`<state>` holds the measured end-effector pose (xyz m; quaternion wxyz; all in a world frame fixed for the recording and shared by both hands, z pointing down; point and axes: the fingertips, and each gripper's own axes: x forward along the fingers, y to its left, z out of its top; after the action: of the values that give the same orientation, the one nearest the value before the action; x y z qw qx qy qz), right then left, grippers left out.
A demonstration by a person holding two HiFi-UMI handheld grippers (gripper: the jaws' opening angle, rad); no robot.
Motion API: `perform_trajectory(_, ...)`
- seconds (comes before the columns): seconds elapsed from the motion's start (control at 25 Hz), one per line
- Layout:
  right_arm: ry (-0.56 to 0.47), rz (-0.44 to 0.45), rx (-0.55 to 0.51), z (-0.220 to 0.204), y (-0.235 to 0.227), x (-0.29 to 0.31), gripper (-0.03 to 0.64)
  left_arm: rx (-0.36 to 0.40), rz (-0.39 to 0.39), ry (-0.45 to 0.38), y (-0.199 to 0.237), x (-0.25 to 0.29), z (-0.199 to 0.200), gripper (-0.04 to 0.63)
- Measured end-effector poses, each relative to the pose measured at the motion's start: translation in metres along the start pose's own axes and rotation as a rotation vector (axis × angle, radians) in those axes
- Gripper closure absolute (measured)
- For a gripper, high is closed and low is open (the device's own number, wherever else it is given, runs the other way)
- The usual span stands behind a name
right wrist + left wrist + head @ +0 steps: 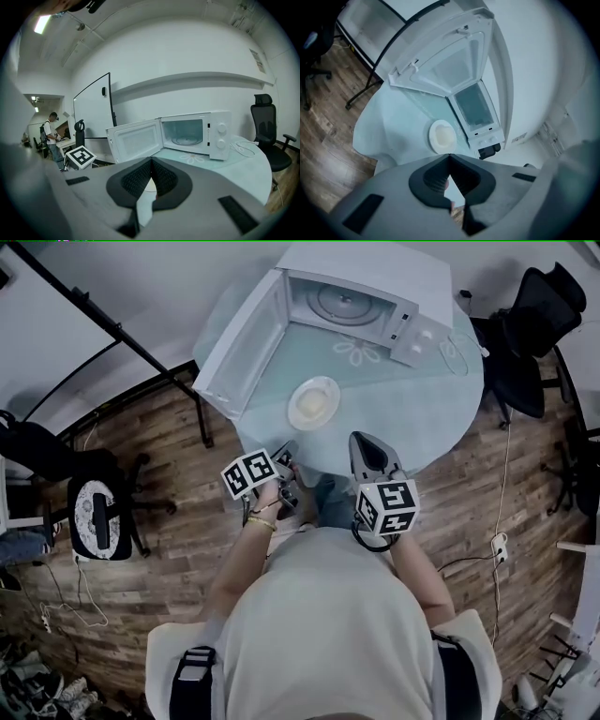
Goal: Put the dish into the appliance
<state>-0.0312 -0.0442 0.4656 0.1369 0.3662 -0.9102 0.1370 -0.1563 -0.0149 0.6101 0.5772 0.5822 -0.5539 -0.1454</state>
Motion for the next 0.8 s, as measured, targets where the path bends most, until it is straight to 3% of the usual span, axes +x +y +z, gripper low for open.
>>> perform_trajectory(0.24,0.030,0.007,-0.024,-0.004,-0.009,0.014,0.612,-0.170,-0.008,-0.008,0.018,0.023,0.011,0.586)
perform_trajectory(0.44,0.047,0.003,-0.025,-0.007,-0.018,0.019,0.612,-0.257,-0.024,-0.017,0.026,0.038,0.018,0.586)
perform_trajectory(0.64,0.055,-0.009,-0.016,-0.008,-0.028,0.025,0.612,-0.333,-0.095,-0.018,0.023,0.051,0.024,0.478)
perform_trajectory(0.8,0.061,-0.012,-0.011,-0.008,-0.033,0.030,0.612,-0.370,-0.080,-0.011,0.028,0.058,0.026,0.408)
